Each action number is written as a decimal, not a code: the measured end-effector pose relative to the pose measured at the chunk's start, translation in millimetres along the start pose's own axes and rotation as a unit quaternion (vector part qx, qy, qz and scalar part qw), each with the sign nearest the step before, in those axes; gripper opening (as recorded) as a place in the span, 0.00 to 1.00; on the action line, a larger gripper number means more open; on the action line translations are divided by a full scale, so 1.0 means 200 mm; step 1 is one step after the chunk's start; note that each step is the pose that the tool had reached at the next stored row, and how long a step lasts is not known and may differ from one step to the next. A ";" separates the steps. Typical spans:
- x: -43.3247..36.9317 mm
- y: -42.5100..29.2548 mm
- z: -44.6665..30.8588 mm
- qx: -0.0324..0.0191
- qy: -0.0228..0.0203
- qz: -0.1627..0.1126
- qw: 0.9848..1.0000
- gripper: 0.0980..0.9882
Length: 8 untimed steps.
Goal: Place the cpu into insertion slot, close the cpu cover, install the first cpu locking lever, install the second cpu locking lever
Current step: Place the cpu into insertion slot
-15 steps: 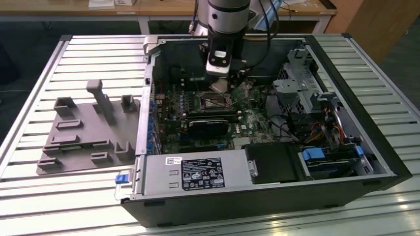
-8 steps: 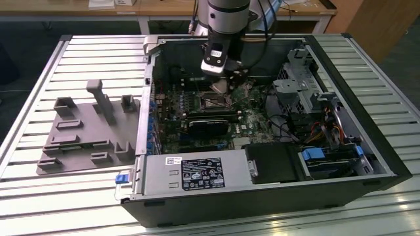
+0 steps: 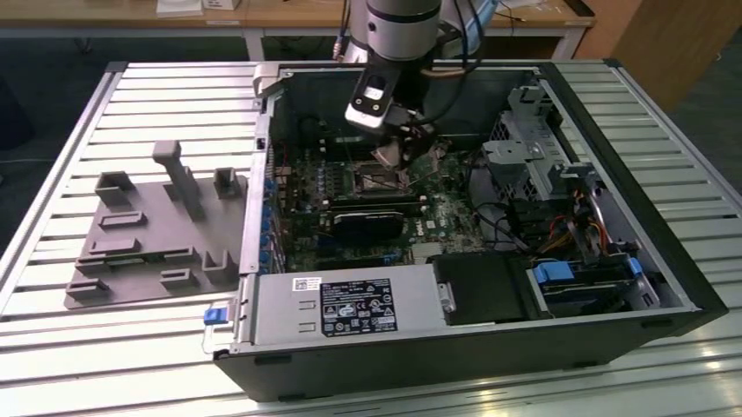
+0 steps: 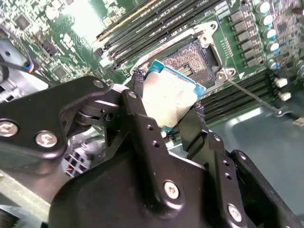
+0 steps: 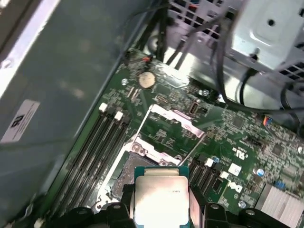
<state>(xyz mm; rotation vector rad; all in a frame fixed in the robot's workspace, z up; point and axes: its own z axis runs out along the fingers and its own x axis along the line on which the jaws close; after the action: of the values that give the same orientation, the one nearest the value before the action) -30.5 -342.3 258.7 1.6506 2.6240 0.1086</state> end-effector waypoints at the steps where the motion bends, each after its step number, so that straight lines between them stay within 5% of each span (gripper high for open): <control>1: 0.000 0.000 0.001 0.000 -0.001 0.009 1.000 0.49; 8: 0.000 -0.001 0.013 0.000 -0.006 0.073 0.997 0.49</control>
<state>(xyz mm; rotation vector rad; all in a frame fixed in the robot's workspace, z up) -30.5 -342.3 256.1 1.8342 2.4931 0.1037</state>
